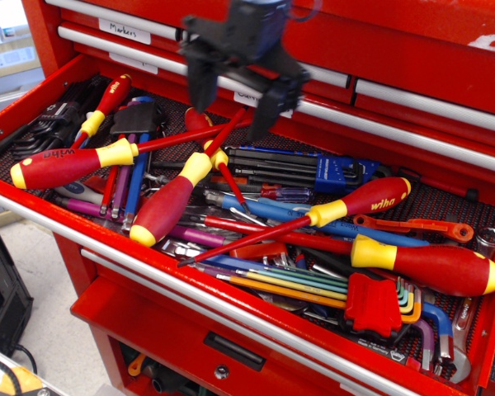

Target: Pick up red srewdriver

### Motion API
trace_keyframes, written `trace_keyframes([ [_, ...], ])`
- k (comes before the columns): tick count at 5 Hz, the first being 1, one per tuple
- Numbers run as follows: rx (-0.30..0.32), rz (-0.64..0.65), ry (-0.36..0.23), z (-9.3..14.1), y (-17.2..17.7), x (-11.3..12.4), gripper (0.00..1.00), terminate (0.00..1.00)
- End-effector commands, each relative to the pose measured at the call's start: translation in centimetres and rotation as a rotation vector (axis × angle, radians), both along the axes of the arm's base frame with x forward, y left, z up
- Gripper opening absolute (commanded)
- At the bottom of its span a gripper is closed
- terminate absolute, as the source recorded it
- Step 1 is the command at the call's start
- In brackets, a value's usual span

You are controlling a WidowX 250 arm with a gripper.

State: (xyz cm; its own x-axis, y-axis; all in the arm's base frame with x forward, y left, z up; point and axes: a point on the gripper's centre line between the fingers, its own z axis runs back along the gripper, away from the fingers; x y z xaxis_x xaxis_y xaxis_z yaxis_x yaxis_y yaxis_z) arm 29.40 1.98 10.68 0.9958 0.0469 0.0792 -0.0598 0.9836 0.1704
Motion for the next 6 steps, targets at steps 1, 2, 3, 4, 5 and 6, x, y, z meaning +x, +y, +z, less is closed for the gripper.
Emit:
trace_keyframes([
  [1, 0.008, -0.015, -0.137, -2.8, 3.5, 0.0, 1.0, 0.0],
  [2, -0.005, -0.007, -0.137, -3.7, 4.2, 0.2, 1.0, 0.0],
  [3, -0.029, -0.02, -0.15, -4.9, 4.5, 0.4, 1.0, 0.0],
  [4, -0.038, -0.026, -0.146, -5.7, 5.0, 0.6, 1.0, 0.0],
  [5, -0.054, -0.042, -0.151, -6.5, 5.2, 0.7, 1.0, 0.0],
  [6, -0.087, -0.048, -0.141, -7.6, 5.7, 1.0, 1.0, 0.0],
])
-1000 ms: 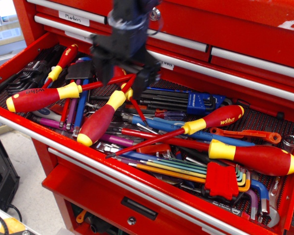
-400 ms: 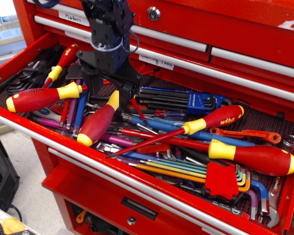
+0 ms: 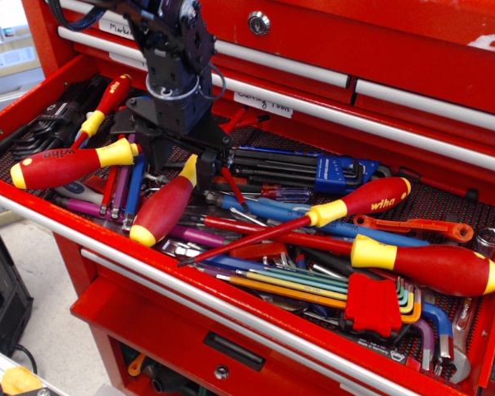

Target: Pick up red srewdriver

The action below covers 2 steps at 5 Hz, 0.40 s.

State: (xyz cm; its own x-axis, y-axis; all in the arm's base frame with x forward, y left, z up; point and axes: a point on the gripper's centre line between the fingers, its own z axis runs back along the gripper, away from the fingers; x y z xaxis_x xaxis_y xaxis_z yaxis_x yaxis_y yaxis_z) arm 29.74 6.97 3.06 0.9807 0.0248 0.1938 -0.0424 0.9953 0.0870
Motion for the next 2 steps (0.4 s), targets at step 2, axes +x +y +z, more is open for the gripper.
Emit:
trace_keyframes([
  [2, -0.066, -0.012, -0.038, -1.88, 0.39, 0.94, 1.0, 0.0],
])
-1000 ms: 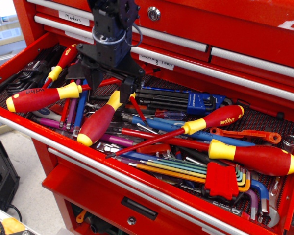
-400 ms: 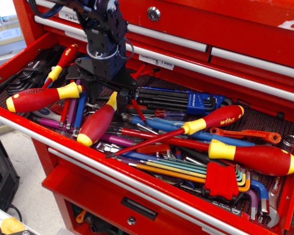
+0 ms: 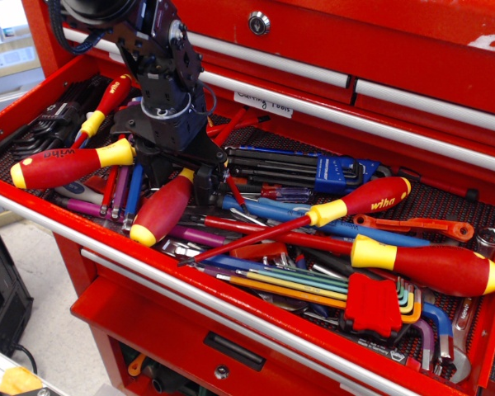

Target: Pick up red srewdriver

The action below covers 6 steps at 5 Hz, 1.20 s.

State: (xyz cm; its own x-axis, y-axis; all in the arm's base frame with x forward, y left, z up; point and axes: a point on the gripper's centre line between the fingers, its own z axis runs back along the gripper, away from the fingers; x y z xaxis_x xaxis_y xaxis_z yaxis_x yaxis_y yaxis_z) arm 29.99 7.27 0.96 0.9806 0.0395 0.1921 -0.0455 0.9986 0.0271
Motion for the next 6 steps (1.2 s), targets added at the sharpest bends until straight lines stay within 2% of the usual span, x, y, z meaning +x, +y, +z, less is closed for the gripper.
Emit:
trace_keyframes([
  [1, -0.008, -0.043, -0.028, 0.0, 0.2, 0.8, 1.0, 0.0],
  [2, -0.043, -0.058, 0.015, 0.7, 0.4, 1.0, 0.0, 0.0],
  [3, -0.066, -0.077, 0.084, 2.1, 0.5, 1.2, 0.0, 0.0],
  [5, -0.056, -0.06, 0.208, 5.9, 0.5, 1.5, 0.0, 0.0],
  [6, -0.066, -0.014, 0.254, 7.4, 0.2, 0.1, 0.0, 0.0],
])
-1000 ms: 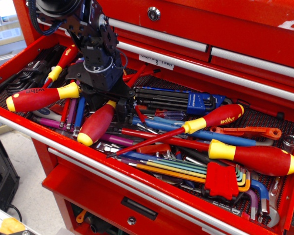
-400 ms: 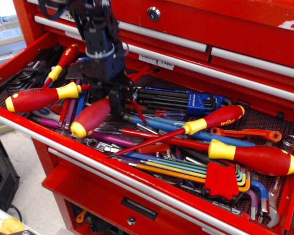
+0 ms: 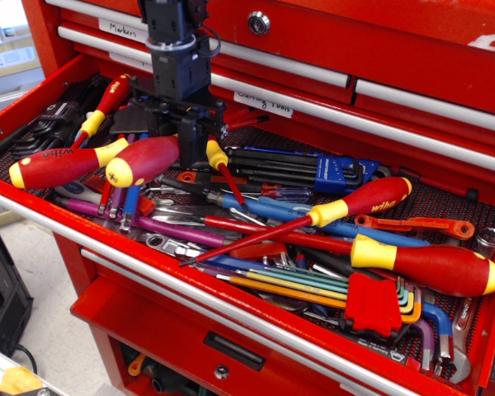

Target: Pick up red srewdriver

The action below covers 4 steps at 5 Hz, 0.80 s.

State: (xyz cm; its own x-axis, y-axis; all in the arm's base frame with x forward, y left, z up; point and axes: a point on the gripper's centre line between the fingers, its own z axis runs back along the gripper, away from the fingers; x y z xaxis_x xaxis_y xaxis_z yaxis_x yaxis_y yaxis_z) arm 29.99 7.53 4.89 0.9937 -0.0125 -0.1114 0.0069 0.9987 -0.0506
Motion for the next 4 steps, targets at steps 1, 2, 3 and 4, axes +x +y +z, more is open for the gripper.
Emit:
trace_keyframes([
  [1, 0.028, 0.095, -0.034, 4.3, -1.3, -2.8, 0.0, 0.0],
  [2, 0.07, 0.134, 0.006, 6.7, -2.1, -4.6, 0.0, 0.0],
  [3, 0.132, 0.106, 0.013, 8.6, -1.6, -5.4, 0.0, 0.0],
  [4, 0.205, 0.093, -0.063, 10.8, -0.8, -5.4, 0.0, 0.0],
])
